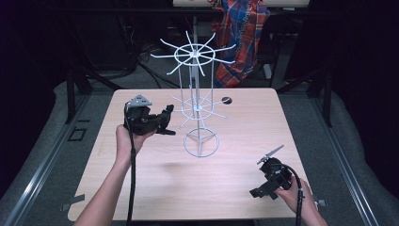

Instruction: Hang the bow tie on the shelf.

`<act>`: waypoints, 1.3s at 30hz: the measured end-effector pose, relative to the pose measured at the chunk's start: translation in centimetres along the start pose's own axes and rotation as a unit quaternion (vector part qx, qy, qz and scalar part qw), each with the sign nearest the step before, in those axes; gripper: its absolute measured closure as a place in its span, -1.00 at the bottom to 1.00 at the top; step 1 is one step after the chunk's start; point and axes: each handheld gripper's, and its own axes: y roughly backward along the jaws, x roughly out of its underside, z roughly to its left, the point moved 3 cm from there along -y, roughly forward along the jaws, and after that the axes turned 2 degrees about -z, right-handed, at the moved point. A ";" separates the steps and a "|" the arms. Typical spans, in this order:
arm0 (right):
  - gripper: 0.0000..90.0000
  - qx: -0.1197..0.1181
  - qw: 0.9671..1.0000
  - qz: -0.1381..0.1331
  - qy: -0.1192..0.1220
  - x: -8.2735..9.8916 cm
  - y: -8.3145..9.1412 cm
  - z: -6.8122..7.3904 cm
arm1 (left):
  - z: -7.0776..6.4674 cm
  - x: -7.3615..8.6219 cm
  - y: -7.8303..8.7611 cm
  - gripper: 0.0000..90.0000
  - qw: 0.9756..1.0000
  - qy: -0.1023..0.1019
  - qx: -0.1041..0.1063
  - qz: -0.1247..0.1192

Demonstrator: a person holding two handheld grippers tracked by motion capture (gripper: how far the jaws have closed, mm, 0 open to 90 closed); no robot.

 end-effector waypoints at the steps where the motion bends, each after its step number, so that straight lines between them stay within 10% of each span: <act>1: -0.87 0.000 1.000 0.000 0.000 0.0 0.0 0.0 | 0.0 0.0 0.0 0.98 1.000 0.000 0.001 0.001; 39: -0.87 -0.003 1.000 -0.002 0.001 0.0 0.0 0.2 | -1.9 -0.1 -2.8 0.98 0.999 -0.034 0.029 0.011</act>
